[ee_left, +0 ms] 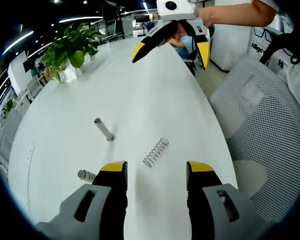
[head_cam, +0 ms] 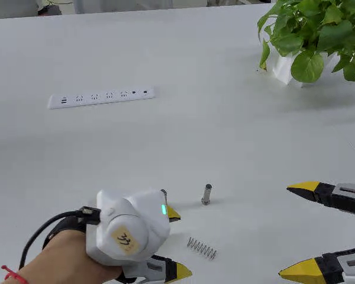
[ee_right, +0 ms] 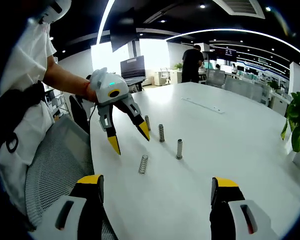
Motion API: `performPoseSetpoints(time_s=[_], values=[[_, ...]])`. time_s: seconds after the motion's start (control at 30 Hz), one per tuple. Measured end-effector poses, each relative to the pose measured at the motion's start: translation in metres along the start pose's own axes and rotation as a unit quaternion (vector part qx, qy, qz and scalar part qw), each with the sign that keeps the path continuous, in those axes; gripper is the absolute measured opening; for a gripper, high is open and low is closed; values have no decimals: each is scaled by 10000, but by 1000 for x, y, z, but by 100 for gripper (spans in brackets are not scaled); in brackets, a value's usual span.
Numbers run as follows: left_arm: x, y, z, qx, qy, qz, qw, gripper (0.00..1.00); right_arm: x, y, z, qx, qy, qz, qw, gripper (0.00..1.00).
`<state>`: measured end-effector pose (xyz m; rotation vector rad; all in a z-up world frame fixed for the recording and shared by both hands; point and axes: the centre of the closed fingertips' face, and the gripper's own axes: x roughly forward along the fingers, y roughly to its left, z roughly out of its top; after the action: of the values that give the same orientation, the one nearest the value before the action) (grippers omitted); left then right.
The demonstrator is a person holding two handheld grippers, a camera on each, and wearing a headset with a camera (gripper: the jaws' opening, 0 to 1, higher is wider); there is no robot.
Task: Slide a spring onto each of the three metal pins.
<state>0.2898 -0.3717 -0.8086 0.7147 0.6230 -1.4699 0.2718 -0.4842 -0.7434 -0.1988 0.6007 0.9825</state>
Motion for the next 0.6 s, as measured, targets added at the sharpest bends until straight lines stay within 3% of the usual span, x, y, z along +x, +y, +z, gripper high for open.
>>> performPoseSetpoints(time_s=[0.17,0.33,0.6], values=[[16,2,-10,291,378,-68,9988,39,0,-1,-5,77,-53,-29,10000,88],[24,7,-8,237,465,-125,9986,32,-1,-1,-10,165,-108,-78,9998,87],[37,6,-10,457,732,-260,9959,22,-5,-3,-17,267,-136,-173,9994,87]])
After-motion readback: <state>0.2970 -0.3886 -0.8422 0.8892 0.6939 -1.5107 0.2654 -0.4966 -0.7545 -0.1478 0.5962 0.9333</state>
